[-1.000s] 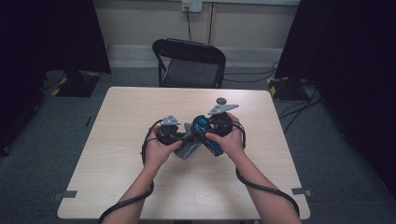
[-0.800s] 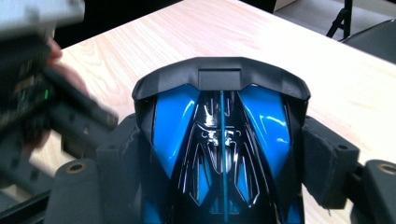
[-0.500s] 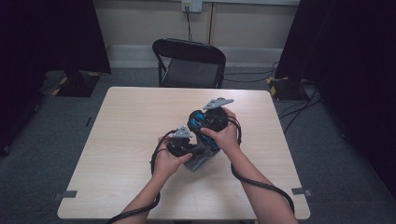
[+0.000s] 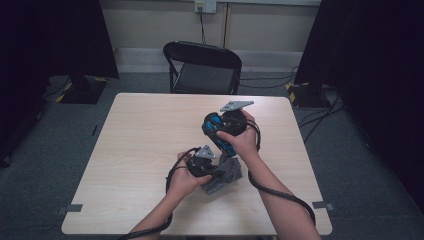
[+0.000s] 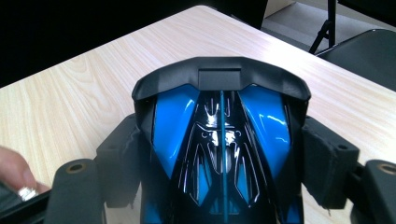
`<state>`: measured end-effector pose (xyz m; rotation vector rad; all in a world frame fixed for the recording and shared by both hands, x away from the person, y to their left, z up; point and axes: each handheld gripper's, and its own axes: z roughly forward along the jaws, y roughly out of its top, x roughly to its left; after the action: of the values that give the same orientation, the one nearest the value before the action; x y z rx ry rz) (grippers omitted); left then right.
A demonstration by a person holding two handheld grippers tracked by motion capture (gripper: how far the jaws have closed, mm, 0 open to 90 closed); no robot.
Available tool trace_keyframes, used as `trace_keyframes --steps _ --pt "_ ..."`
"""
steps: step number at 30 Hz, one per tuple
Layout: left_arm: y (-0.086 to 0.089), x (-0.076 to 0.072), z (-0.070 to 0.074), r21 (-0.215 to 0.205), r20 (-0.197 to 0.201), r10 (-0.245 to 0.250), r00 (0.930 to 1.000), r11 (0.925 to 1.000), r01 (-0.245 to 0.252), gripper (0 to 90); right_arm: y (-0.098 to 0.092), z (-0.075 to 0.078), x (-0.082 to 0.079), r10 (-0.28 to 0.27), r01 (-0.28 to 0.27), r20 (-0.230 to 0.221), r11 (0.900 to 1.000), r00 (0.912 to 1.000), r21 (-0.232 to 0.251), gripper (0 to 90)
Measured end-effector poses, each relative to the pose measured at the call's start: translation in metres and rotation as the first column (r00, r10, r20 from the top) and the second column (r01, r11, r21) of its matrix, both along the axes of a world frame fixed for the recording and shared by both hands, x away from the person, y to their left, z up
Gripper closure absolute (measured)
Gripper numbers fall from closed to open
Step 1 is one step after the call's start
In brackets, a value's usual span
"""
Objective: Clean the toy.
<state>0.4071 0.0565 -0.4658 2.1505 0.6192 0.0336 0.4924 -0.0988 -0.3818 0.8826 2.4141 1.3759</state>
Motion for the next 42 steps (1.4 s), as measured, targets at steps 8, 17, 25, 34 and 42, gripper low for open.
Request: trace_keyframes --steps 8,17,25,34,42 --pt "0.045 0.018 0.017 0.018 0.03 0.132 0.9907 0.991 -0.133 75.8 -0.011 0.005 -0.005 0.007 -0.007 0.009 1.0 0.9999 0.008 25.7" --pt "0.091 0.043 0.048 -0.021 0.07 0.312 0.9476 0.9501 -0.311 75.6 -0.018 -0.003 -0.017 0.029 -0.029 0.005 1.0 0.9996 -0.012 25.7" --pt "0.081 0.05 0.057 -0.058 0.071 0.322 0.944 0.9461 -0.319 75.5 -0.016 -0.015 -0.023 0.035 -0.035 0.005 0.999 0.9994 -0.028 25.7" --pt "0.059 0.048 0.049 -0.068 0.039 0.269 0.9624 0.9616 -0.266 75.6 -0.014 -0.02 -0.024 0.024 -0.023 0.015 0.999 0.9996 -0.039 25.7" --pt "0.048 0.044 0.045 -0.053 0.04 0.24 0.9699 0.9698 -0.238 75.6 -0.01 -0.018 -0.022 0.02 -0.019 0.017 0.999 0.9997 -0.047 25.7"
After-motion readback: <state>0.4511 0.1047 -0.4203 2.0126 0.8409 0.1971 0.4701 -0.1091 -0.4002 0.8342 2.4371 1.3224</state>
